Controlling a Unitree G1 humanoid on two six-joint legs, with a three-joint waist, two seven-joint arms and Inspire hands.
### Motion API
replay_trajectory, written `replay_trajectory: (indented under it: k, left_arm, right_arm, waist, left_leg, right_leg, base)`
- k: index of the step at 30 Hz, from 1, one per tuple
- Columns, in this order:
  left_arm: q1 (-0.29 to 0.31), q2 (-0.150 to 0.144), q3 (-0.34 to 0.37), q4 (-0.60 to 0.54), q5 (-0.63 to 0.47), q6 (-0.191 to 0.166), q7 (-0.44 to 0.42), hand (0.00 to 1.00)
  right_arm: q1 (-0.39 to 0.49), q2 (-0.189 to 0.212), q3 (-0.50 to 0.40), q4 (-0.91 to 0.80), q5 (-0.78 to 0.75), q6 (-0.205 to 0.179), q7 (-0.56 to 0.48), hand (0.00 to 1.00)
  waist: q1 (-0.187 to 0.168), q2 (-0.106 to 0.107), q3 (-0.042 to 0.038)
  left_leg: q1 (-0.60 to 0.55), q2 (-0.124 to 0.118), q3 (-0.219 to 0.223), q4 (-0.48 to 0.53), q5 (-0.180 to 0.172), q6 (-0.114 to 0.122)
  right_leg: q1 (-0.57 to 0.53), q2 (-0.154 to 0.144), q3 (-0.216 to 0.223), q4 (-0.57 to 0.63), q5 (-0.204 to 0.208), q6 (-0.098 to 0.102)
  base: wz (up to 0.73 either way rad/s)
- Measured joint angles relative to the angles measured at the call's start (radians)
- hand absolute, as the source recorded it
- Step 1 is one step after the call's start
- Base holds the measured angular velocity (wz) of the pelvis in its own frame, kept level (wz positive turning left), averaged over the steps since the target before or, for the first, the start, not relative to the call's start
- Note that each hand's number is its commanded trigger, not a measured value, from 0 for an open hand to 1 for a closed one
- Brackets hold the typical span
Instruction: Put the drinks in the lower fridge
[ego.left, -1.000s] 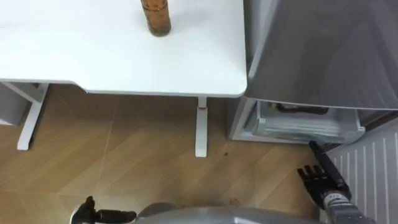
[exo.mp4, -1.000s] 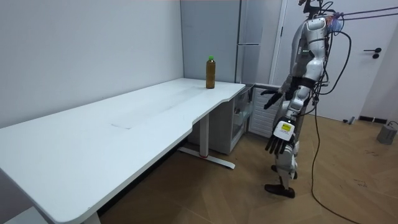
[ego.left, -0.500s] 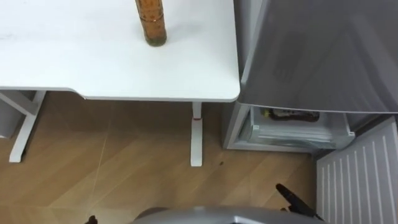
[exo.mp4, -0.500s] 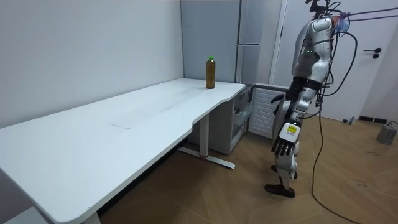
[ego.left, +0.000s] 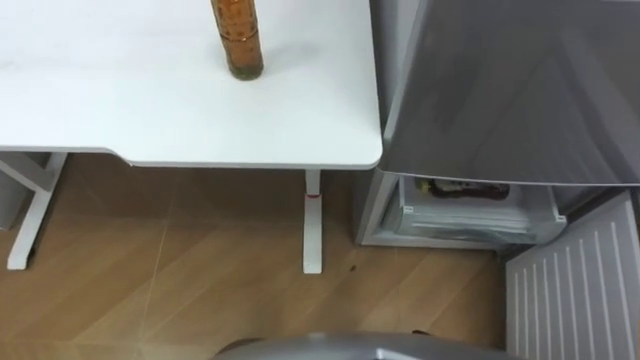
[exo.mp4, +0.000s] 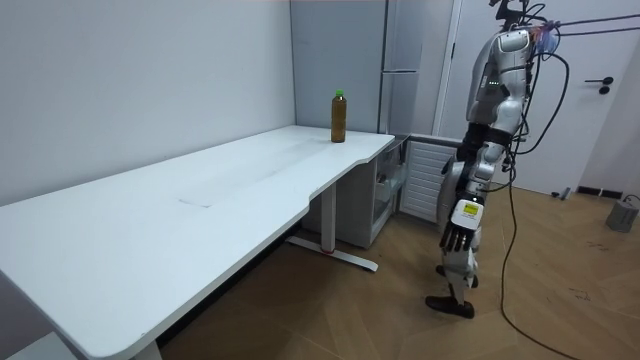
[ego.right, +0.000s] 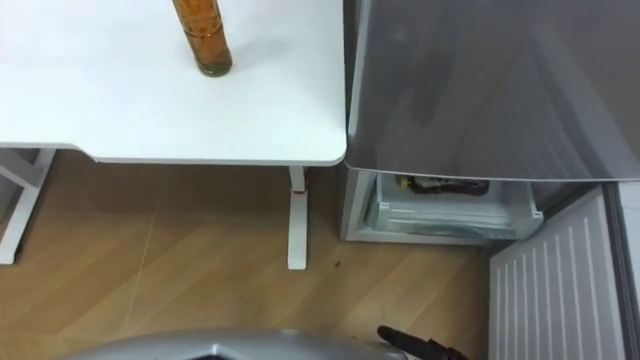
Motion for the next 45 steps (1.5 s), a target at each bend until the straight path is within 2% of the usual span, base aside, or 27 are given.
replay_trajectory:
  k: [3,9,11,13,15,18,21,25,27,28,35,40,45]
  left_arm:
    - [-0.014,-0.001,0.021,-0.008,-0.053,0.011,0.004,0.00]
    - [-0.072,0.000,0.116,-0.064,-0.180,0.000,0.069,0.00]
    - [-0.072,0.001,0.166,-0.158,-0.199,0.001,0.092,0.00]
    - [-0.083,0.006,0.203,-0.255,-0.236,-0.020,0.146,0.00]
    - [-0.093,0.013,0.206,-0.326,-0.251,-0.025,0.196,0.00]
    - [-0.093,0.011,0.238,-0.531,-0.245,-0.034,0.276,0.00]
    - [-0.088,0.015,0.249,-0.705,-0.205,-0.096,0.352,0.00]
    - [-0.076,0.014,0.277,-0.945,-0.187,-0.129,0.438,0.00]
    - [-0.076,0.014,0.277,-1.006,-0.185,-0.151,0.458,0.00]
    - [-0.077,0.014,0.276,-1.041,-0.185,-0.152,0.467,0.00]
    - [-0.091,0.014,0.243,-1.211,-0.169,-0.154,0.456,0.00]
    - [-0.119,0.016,0.180,-1.278,-0.169,-0.156,0.349,0.00]
    - [-0.119,0.016,0.091,-1.276,-0.222,-0.153,0.228,0.00]
  right_arm:
    - [-0.010,0.000,0.000,0.000,-0.003,0.021,-0.031,0.00]
    - [-0.022,-0.010,-0.054,-0.001,-0.085,0.024,-0.041,0.00]
    - [-0.019,-0.010,-0.088,0.000,-0.119,0.025,-0.045,0.00]
    - [-0.023,-0.024,-0.090,-0.003,-0.149,0.025,-0.059,0.00]
    - [-0.023,-0.029,-0.091,-0.010,-0.150,0.018,-0.073,0.00]
    - [-0.011,-0.028,-0.107,-0.015,-0.171,0.011,-0.075,0.00]
    - [0.000,-0.032,-0.124,-0.017,-0.204,-0.018,-0.076,0.00]
    - [0.033,-0.029,-0.126,-0.022,-0.217,-0.042,-0.075,0.00]
    - [0.036,-0.029,-0.126,-0.022,-0.232,-0.045,-0.075,0.00]
    - [0.037,-0.028,-0.127,-0.022,-0.240,-0.045,-0.075,0.00]
    - [0.035,-0.026,-0.127,-0.023,-0.282,-0.045,-0.059,0.00]
    - [0.034,-0.025,-0.126,-0.018,-0.311,-0.045,-0.044,0.00]
    - [0.026,-0.026,-0.116,-0.014,-0.305,-0.045,-0.028,0.00]
  waist:
    - [0.001,-0.001,0.0001]
    - [-0.001,-0.001,0.0007]
    - [-0.001,0.000,0.0013]
    - [0.005,0.002,0.0017]
    - [0.009,0.003,0.0023]
    - [0.021,0.001,0.0018]
    - [0.031,0.008,0.0001]
    - [0.031,0.012,-0.0012]
    - [0.031,0.016,-0.0018]
    - [0.027,0.019,-0.0038]
    - [-0.002,0.012,-0.0043]
    - [-0.020,0.005,-0.0018]
    - [-0.027,0.007,0.0018]
  left_leg:
    - [0.000,-0.001,-0.009,0.003,-0.002,-0.001]
    - [0.001,-0.004,-0.024,0.002,-0.002,-0.001]
    - [0.004,-0.006,-0.028,0.001,-0.002,-0.001]
    - [0.010,-0.006,-0.026,0.000,-0.002,0.000]
    - [0.010,-0.007,-0.029,-0.003,-0.003,0.000]
    - [0.007,-0.008,-0.036,0.001,-0.003,0.000]
    - [0.009,-0.008,-0.033,-0.001,-0.003,0.000]
    - [0.014,-0.008,-0.036,-0.002,-0.003,0.000]
    - [0.013,-0.008,-0.036,-0.005,-0.003,0.000]
    - [0.013,-0.007,-0.036,-0.006,-0.003,0.000]
    - [0.014,-0.005,-0.039,-0.006,-0.003,0.000]
    - [0.015,-0.005,-0.033,-0.001,-0.003,0.000]
    - [0.014,0.004,-0.009,-0.002,-0.003,0.000]
  right_leg:
    - [0.007,0.000,-0.010,-0.001,0.000,0.000]
    - [0.012,-0.002,-0.018,-0.002,-0.002,0.001]
    - [0.022,-0.002,-0.023,-0.003,-0.002,0.001]
    - [0.022,-0.002,-0.019,-0.002,-0.002,0.002]
    - [0.021,-0.003,-0.016,-0.001,-0.003,0.003]
    - [0.020,-0.002,-0.020,-0.001,-0.003,0.003]
    - [0.019,-0.003,-0.017,-0.001,-0.003,0.003]
    - [0.019,-0.002,-0.017,0.001,-0.003,0.003]
    - [0.019,-0.002,-0.015,0.002,-0.003,0.003]
    - [0.019,-0.002,-0.016,0.003,-0.003,0.003]
    - [0.023,-0.001,-0.016,0.015,-0.002,0.002]
    - [0.022,0.000,0.000,0.016,-0.002,0.001]
    - [0.006,0.006,0.027,0.020,0.002,-0.004]
  base:
    - [0.10]
    - [0.04]
    - [0.07]
    - [-0.02]
    - [-0.02]
    - [0.03]
    - [-0.01]
    - [0.00]
    - [0.00]
    - [0.00]
    - [0.01]
    - [-0.05]
    - [-0.14]
